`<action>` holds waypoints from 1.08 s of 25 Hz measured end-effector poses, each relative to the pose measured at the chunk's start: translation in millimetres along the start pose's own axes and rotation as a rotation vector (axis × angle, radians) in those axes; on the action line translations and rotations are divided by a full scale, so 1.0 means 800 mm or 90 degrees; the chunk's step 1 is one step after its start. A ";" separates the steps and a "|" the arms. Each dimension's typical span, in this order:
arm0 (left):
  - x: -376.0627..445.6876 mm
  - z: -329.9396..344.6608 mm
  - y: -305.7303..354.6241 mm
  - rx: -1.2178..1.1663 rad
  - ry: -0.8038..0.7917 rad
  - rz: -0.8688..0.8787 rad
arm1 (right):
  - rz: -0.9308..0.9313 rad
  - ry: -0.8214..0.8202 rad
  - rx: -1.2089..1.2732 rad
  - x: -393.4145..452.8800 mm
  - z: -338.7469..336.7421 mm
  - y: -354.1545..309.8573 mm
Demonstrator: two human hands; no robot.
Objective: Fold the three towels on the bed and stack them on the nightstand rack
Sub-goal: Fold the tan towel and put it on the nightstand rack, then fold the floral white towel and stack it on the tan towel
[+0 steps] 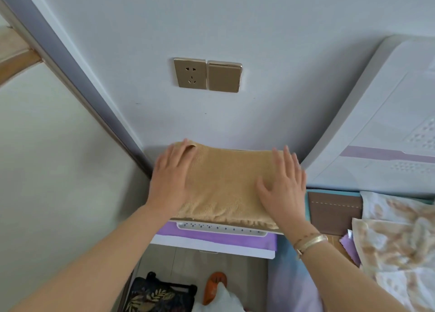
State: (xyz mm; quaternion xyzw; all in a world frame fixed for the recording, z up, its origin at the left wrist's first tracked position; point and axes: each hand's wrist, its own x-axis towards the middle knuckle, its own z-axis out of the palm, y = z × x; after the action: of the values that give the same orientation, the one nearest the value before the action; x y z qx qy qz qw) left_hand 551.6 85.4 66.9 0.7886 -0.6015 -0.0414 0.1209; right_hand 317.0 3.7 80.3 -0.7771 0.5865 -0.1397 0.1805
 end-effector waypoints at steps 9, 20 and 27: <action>0.003 0.051 -0.042 -0.011 -0.070 -0.113 | -0.033 -0.112 -0.260 0.006 0.069 0.001; 0.023 0.003 0.022 0.045 -0.071 -0.098 | -0.028 -0.087 -0.005 -0.034 -0.026 0.077; -0.022 0.019 0.268 0.010 -0.114 0.141 | 0.152 0.023 -0.001 -0.178 -0.130 0.218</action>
State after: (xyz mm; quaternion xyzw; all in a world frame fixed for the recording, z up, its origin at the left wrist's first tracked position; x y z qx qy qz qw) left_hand 342.0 46.9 102.4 0.7116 -0.6934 -0.0932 0.0647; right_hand 83.5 85.2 95.3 -0.6994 0.6780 -0.1306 0.1846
